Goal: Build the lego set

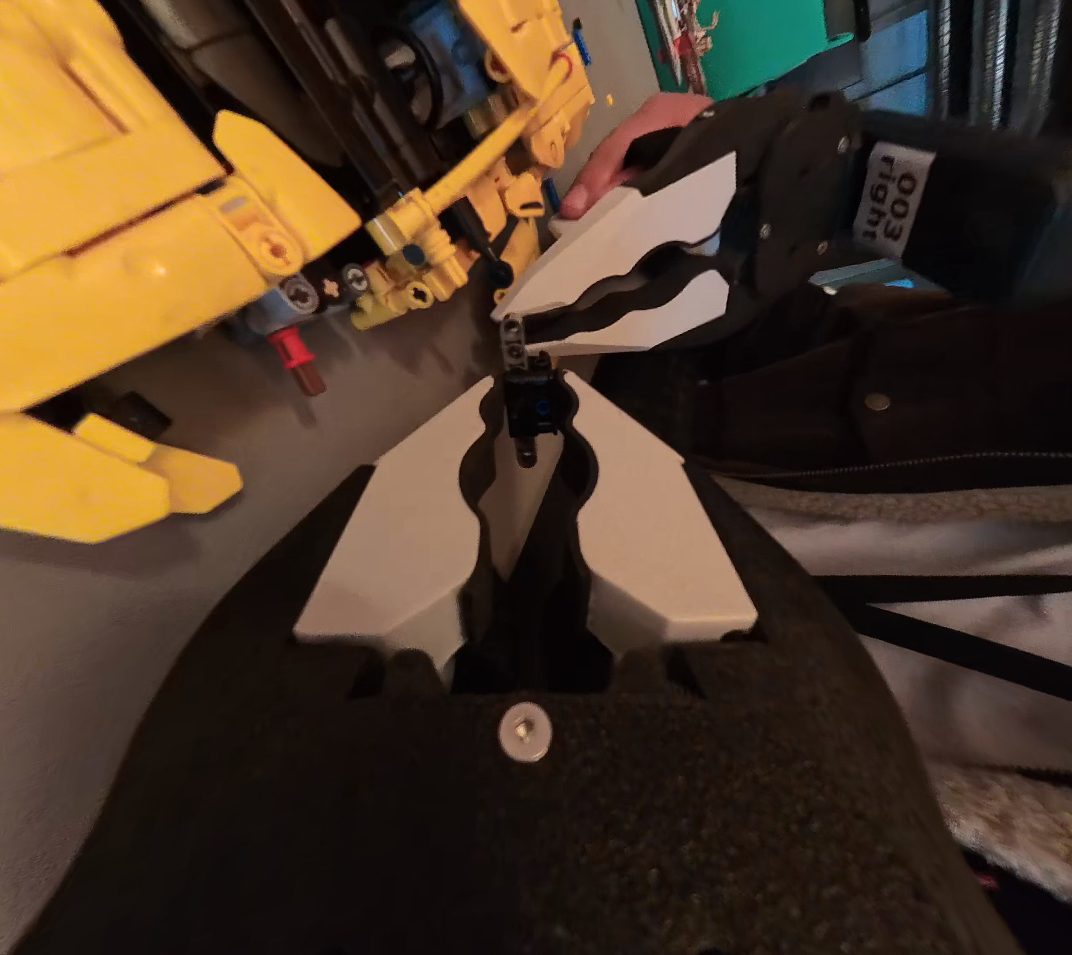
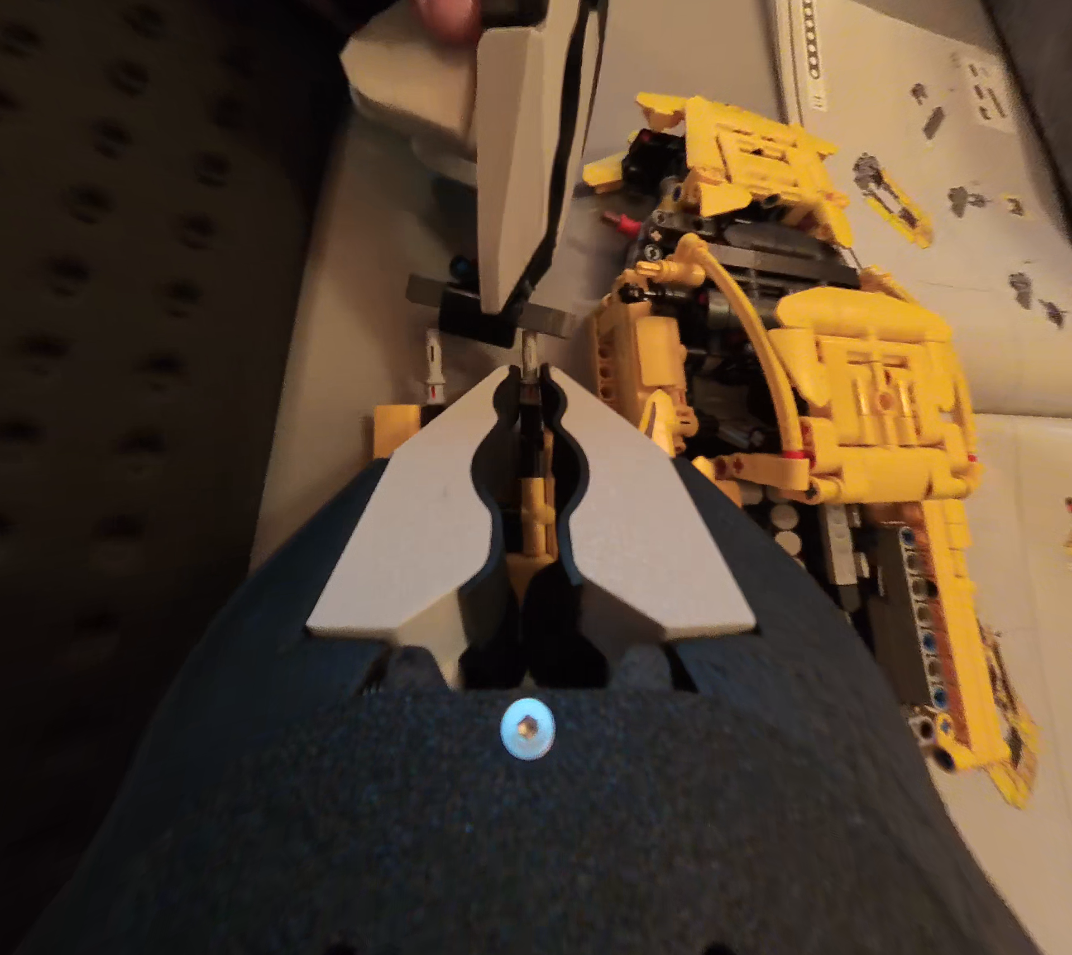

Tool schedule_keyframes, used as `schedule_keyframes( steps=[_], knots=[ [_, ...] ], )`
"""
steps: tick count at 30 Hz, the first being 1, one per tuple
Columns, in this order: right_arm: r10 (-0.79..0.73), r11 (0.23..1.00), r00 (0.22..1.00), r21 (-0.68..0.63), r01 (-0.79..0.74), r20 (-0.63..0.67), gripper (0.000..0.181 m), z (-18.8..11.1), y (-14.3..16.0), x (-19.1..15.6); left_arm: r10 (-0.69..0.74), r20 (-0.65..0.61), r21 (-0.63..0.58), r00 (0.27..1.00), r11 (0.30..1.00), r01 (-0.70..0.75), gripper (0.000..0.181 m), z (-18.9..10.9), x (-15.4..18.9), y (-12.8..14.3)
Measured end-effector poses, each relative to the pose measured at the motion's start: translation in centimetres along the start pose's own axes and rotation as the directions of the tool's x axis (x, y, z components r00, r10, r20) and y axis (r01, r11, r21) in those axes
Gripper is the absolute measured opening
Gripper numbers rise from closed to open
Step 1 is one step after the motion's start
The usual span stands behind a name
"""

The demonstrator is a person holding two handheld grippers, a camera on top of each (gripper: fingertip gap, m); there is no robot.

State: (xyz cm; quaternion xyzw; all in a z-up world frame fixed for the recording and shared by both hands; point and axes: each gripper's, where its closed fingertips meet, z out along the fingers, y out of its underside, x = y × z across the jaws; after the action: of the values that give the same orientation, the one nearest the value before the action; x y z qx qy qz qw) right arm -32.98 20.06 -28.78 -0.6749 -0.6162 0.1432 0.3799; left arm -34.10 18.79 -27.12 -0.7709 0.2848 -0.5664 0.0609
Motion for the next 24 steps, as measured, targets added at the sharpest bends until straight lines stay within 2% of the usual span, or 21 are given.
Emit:
schedule_keyframes(
  steps=[7, 11, 14, 18, 22, 24],
  knots=[
    [-0.032, 0.999, 0.995, 0.020, 0.034, -0.099, 0.007, -0.6, -0.5, 0.9, -0.019, -0.058, 0.031, 0.998, 0.999, 0.021, 0.016, -0.1, 0.3, -0.6],
    [-0.040, 0.999, 0.995, 0.006, 0.040, -0.095, 0.007, -0.4, -0.4, 0.7, -0.020, -0.053, 0.035, 0.998, 0.999, 0.022, 0.016, -0.1, 0.2, -0.6],
    [0.037, 0.999, 0.994, 0.030, -0.034, -0.106, 0.006, -0.6, -0.7, 1.1, -0.030, -0.071, 0.056, 0.997, 0.998, 0.034, 0.016, -0.2, 0.3, -1.0],
    [0.013, 1.000, 0.992, 0.020, -0.010, -0.123, 0.006, -0.6, -0.8, 0.9, 0.008, -0.056, 0.048, 0.998, 0.999, -0.005, 0.015, -0.2, 0.4, -0.8],
    [-0.009, 0.999, 0.993, 0.035, 0.013, -0.120, 0.006, -0.9, -1.1, 0.8, 0.027, -0.100, 0.034, 0.995, 0.999, -0.024, 0.015, -0.2, 1.1, -0.6],
    [-0.009, 1.000, 0.993, 0.006, 0.009, -0.118, 0.006, -0.8, -0.7, 0.6, 0.034, -0.066, 0.028, 0.997, 0.999, -0.033, 0.015, 0.0, 0.7, -0.5]
  ],
)
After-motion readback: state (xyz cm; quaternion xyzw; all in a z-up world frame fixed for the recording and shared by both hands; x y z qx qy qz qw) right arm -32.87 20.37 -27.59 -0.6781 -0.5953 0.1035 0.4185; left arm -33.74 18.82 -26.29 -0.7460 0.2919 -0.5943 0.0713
